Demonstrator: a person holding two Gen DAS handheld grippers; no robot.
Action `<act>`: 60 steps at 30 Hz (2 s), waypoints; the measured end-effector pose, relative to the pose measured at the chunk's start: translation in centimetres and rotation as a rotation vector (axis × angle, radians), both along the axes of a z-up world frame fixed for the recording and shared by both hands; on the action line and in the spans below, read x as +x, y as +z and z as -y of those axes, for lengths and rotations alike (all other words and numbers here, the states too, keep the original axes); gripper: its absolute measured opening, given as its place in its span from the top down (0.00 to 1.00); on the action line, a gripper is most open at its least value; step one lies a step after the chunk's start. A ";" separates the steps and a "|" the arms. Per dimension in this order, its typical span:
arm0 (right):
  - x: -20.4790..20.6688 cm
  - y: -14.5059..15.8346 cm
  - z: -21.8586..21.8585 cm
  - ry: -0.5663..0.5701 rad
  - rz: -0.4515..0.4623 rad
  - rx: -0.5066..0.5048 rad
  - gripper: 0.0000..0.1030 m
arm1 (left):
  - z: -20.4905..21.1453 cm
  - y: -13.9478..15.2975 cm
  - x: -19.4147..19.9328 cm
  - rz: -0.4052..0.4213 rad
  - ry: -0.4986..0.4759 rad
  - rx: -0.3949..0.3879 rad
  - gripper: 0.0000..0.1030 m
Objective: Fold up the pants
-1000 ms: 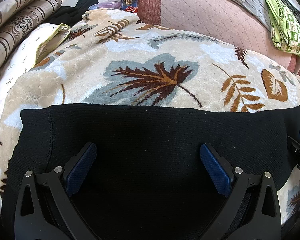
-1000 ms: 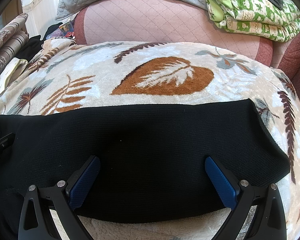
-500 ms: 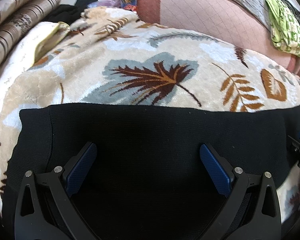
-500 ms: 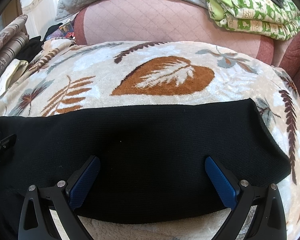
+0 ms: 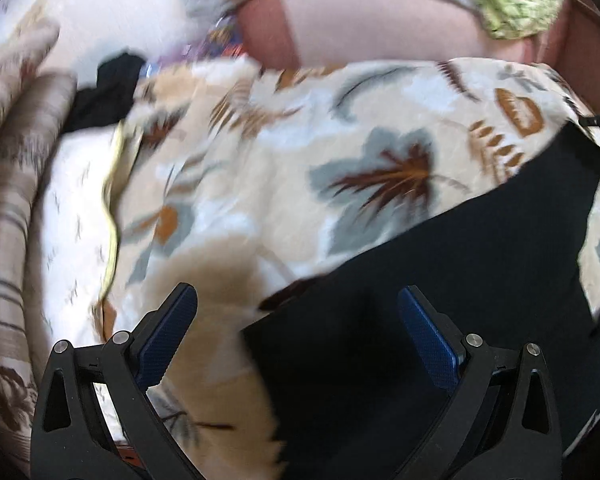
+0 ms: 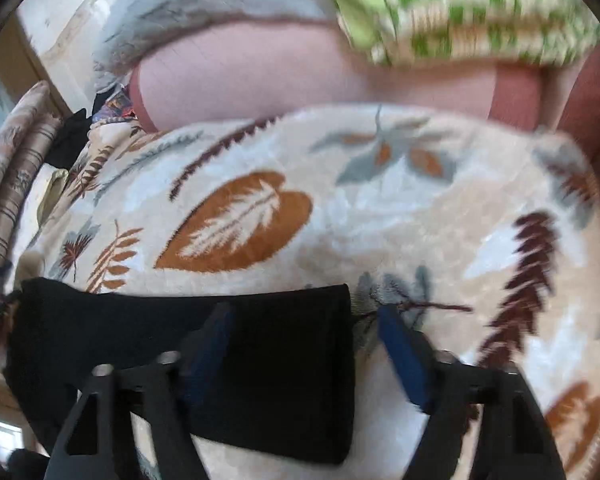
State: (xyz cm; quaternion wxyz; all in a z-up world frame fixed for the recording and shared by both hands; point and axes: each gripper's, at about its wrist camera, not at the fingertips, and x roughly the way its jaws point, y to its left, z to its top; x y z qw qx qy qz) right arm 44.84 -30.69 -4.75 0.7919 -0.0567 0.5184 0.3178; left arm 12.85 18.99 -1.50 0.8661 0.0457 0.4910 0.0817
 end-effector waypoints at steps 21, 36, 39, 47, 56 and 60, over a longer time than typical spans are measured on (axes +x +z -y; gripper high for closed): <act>0.3 -2.9 -1.6 0.199 0.033 -0.010 0.93 | -2.9 -1.2 0.2 0.008 -0.110 -0.103 0.02; -1.4 -2.6 -2.4 0.198 0.055 0.000 0.93 | -2.7 -1.7 0.0 -0.066 -0.286 -0.305 0.15; -1.4 -2.4 -2.3 0.193 0.053 0.003 0.93 | -3.5 -3.8 1.0 -0.168 -0.232 -0.301 0.15; -1.6 -1.6 -2.1 0.189 0.073 0.004 0.93 | -3.2 -2.8 0.9 -0.165 -0.200 -0.359 0.95; -6.8 4.9 1.0 0.201 0.203 0.032 0.94 | 1.6 4.3 -4.9 0.049 -0.212 -0.116 0.96; -11.7 7.1 4.4 0.244 0.240 0.024 0.95 | 3.7 5.9 -9.7 0.110 -0.215 -0.045 0.96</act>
